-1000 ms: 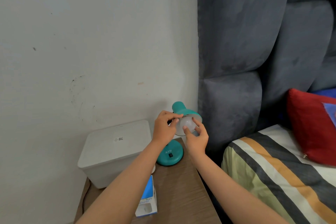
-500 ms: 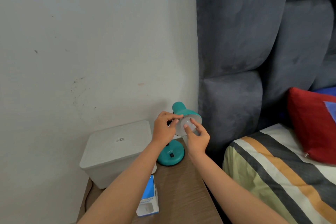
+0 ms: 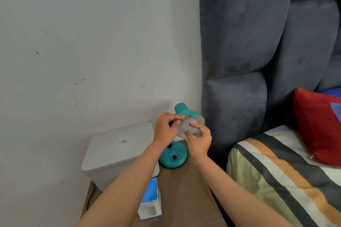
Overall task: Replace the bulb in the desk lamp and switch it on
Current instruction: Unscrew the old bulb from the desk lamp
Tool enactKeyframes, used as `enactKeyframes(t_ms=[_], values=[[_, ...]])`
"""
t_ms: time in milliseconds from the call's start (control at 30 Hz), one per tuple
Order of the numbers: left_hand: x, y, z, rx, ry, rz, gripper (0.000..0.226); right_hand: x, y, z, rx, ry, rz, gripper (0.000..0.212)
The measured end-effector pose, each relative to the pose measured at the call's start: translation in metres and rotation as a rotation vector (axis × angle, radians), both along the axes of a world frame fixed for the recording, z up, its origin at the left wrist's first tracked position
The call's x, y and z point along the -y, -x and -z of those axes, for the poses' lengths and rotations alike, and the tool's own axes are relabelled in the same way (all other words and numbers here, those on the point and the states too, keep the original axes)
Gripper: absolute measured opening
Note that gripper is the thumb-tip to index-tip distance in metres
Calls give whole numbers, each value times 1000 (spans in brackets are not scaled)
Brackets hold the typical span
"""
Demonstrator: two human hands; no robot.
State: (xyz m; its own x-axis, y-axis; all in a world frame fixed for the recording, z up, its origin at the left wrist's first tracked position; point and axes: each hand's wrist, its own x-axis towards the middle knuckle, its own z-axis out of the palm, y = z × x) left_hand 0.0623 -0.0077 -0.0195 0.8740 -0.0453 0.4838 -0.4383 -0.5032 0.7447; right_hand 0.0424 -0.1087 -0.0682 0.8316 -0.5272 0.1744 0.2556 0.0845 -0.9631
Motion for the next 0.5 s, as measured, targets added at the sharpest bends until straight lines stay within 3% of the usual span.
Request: enactKeyframes(t_ms=[133, 500], values=[[-1, -3, -1, -3, 13, -3, 24, 1, 1, 2, 26, 67, -7, 25], [0, 7, -2, -33, -31, 16, 27, 13, 22, 12, 12, -71, -54, 32]])
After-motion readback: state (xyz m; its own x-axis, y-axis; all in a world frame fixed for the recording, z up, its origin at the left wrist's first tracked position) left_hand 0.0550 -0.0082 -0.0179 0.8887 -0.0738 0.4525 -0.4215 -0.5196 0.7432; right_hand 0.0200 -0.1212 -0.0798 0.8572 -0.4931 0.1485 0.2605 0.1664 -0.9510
